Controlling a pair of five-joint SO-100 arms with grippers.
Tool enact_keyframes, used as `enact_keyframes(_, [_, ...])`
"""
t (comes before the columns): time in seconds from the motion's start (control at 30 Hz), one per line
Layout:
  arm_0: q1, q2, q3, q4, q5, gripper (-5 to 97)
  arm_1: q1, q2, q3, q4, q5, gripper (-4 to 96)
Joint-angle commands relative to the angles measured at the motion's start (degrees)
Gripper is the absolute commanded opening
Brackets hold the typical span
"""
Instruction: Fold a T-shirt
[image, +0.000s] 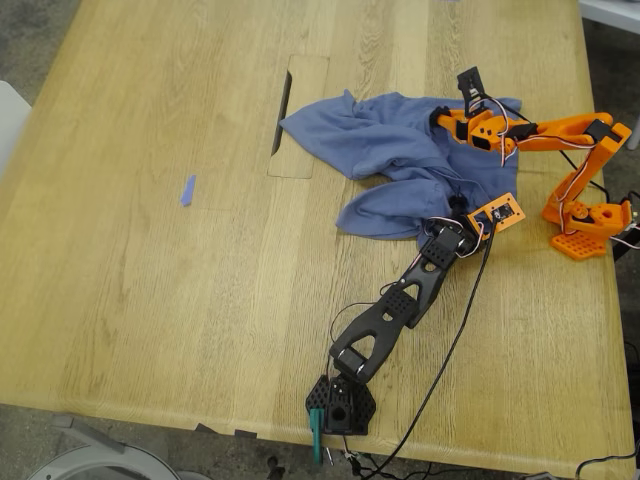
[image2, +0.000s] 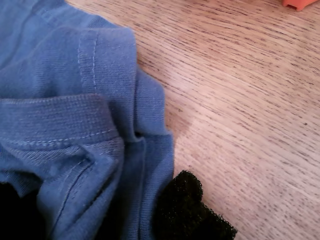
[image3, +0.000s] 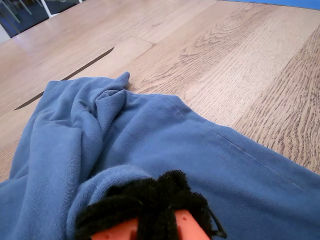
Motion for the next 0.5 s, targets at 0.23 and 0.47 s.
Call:
enact_keyframes(0.23, [-9.23, -0.18, -1.41, -2.02, 1.93, 22, -2.46, 3.78, -2.37, -0.44, -0.26, -0.1])
enact_keyframes(0.47, [-11.78, -0.26, -1.41, -4.39, 1.41, 7, -3.6, 4.39, -3.43, 0.7, -0.35, -0.1])
